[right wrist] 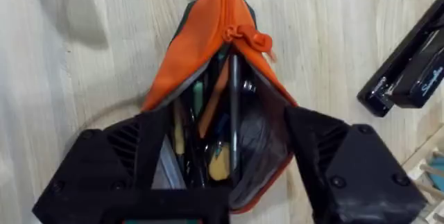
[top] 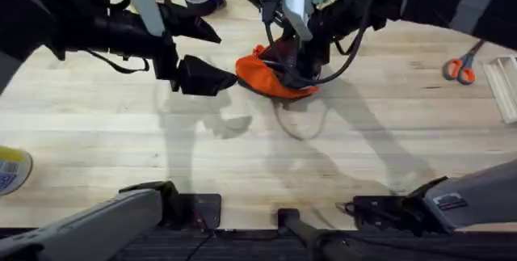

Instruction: Unzip the bag, pick up the pens from the table one at a time and place them inside, then zip the bag closed.

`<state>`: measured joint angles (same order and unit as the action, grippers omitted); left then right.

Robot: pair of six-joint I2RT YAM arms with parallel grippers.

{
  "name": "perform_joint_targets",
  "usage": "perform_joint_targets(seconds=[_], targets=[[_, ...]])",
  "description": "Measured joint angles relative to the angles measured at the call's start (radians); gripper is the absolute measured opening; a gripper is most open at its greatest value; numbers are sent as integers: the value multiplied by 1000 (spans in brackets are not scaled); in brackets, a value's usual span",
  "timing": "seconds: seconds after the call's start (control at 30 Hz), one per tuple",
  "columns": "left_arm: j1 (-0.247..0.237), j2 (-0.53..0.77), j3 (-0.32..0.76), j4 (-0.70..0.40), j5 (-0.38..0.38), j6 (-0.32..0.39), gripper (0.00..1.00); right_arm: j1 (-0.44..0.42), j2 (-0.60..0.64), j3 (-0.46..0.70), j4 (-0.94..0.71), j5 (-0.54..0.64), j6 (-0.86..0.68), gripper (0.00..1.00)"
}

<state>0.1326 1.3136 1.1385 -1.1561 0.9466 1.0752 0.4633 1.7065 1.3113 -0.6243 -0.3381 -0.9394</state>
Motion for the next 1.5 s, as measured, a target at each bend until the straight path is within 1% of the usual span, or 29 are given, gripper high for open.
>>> perform_joint_targets(seconds=[0.17,0.33,0.47,0.73,0.83,0.97,1.1,1.27,1.37,1.5], targets=[[0,0,0,0,0,0,995,0,0,0,-1,0,30,996],[0,0,0,0,0,2,995,0,-3,11,-8,0,104,996],[0,0,0,0,0,2,995,0,-28,37,-11,0,216,996],[0,0,0,0,0,2,995,0,-98,139,-28,4,485,996],[0,0,0,0,0,3,994,0,-108,187,-95,40,576,996],[0,0,0,0,0,3,994,0,-108,258,-223,123,676,997],[0,0,0,0,0,2,994,0,-108,332,-335,197,743,996],[4,0,0,0,1,2,994,0,-108,414,-441,238,785,996],[24,0,0,0,19,3,993,0,-108,455,-492,246,798,996],[69,0,0,0,63,17,993,0,-108,499,-566,249,806,996]])
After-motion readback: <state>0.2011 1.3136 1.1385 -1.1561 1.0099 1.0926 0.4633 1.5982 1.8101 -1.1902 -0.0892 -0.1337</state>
